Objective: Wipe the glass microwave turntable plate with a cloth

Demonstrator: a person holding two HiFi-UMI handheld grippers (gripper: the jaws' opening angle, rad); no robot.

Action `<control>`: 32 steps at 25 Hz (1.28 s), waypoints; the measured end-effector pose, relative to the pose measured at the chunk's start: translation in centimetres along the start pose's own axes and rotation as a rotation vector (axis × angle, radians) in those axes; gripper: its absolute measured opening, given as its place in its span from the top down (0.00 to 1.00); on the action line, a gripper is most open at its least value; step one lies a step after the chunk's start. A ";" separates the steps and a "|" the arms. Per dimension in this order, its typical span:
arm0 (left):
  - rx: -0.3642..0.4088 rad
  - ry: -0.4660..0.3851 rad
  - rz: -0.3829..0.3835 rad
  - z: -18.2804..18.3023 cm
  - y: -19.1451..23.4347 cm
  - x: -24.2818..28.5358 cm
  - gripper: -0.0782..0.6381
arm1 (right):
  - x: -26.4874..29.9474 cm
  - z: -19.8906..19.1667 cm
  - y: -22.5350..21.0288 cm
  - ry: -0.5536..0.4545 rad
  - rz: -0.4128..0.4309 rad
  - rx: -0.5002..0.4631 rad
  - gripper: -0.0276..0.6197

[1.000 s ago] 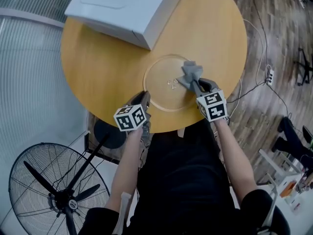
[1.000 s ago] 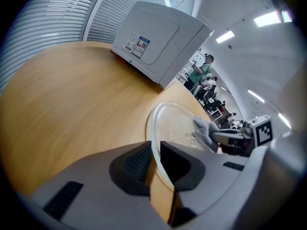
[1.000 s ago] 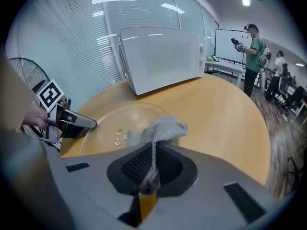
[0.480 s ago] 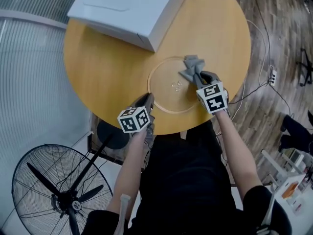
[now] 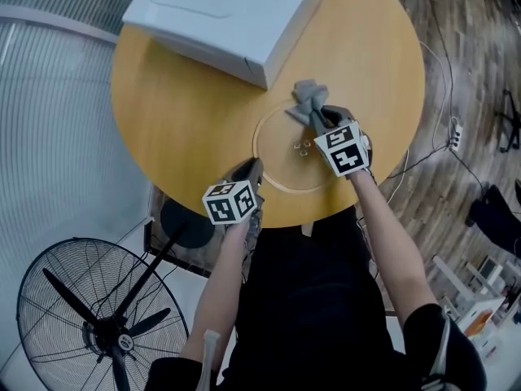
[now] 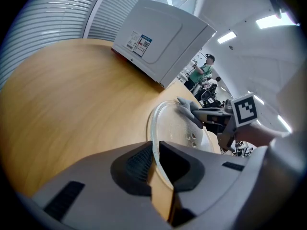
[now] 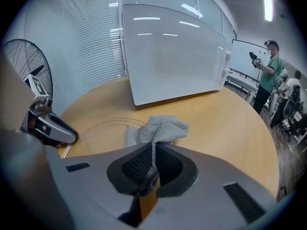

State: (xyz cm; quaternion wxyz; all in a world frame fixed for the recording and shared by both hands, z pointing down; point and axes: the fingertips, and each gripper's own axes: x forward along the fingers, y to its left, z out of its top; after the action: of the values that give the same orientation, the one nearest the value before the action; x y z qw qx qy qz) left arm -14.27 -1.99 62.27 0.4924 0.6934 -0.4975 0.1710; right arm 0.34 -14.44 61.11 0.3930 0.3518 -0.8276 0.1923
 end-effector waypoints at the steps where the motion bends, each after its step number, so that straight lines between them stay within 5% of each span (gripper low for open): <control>1: 0.001 -0.001 0.001 0.0 0.0 0.0 0.83 | 0.3 0.4 0.4 -0.001 0.006 -0.007 0.92; 12: 0.017 -0.011 0.017 0.1 -0.2 0.2 0.83 | 1.9 1.3 9.0 0.036 0.233 -0.090 0.92; 23: 0.025 -0.011 0.026 0.0 0.0 0.1 0.83 | -0.2 -2.9 16.8 0.171 0.398 -0.109 0.92; 32: 0.026 -0.012 0.028 0.1 0.0 0.0 0.83 | -2.9 -6.9 18.4 0.240 0.472 -0.093 0.92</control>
State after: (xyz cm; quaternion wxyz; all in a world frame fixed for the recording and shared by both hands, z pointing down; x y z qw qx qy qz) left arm -14.30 -2.08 62.30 0.4778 0.6938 -0.5078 0.1803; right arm -8.34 3.38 62.34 0.4484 0.1052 -0.8421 0.2806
